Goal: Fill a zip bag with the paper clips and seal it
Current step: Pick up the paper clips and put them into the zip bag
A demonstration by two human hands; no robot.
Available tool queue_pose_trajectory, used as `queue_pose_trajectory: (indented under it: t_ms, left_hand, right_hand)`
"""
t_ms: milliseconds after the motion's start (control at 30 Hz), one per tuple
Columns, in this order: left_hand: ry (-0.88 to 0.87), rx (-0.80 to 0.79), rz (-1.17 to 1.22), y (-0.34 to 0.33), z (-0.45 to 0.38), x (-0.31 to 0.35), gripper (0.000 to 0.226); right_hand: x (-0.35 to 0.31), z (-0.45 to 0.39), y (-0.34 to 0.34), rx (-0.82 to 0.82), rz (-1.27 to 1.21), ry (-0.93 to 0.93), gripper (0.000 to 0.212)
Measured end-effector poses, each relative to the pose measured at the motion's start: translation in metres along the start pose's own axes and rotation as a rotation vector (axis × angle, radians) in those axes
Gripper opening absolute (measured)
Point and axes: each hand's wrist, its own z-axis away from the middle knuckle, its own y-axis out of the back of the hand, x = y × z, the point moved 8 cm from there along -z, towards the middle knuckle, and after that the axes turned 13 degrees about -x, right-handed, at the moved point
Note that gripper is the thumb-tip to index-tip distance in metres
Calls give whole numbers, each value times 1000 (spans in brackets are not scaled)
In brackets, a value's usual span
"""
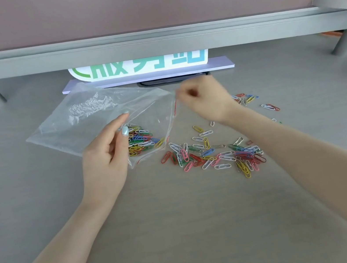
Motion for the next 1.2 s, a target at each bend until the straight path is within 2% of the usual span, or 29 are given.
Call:
queue_pose_trajectory:
  t_ms: [67,100,200,333,533,767,833,933,1033,1100,1200]
  left_hand:
    - [6,0,1,0,0,-1,32]
    - [12,0,7,0,-1,-2,32]
    - [13,-1,16,1,-1,-3,32]
    - [3,-12,16,0,-2,-2,33]
    - [-3,-24,17,-1,-2,-1,32]
    - [3,-36,3,-2,-2,-2,33]
    - [9,-40,-3,-2,-2,-1,32]
    - [18,-48,-9,-3,-2,-2,33]
    - [9,-50,-17,-3,-1,-1,33]
    - [7,-52,-19,-4,-1,-2,33]
    - [1,-57,-24,-4,-1,-2,34]
  right_hand:
    - [42,3,24,84,-89,-149,35]
    - [64,4,29,60,-97,-239,33]
    - [117,4,22,-201,-71,-414,40]
    - [130,-1,6,-417,76,-356,47]
    - [104,5,-18,-567,189,-209,45]
    - [54,62,-39,-698,329,-43,48]
    - [48,72,-29,-673,223,-54,46]
    - [70,68,12,-415,-40,-185,45]
    - [121,74,46,-222,-31,-393,50]
    - [147,81,52,-232,25,-484,51]
    - [144,82,45,-287,13,-446,50]
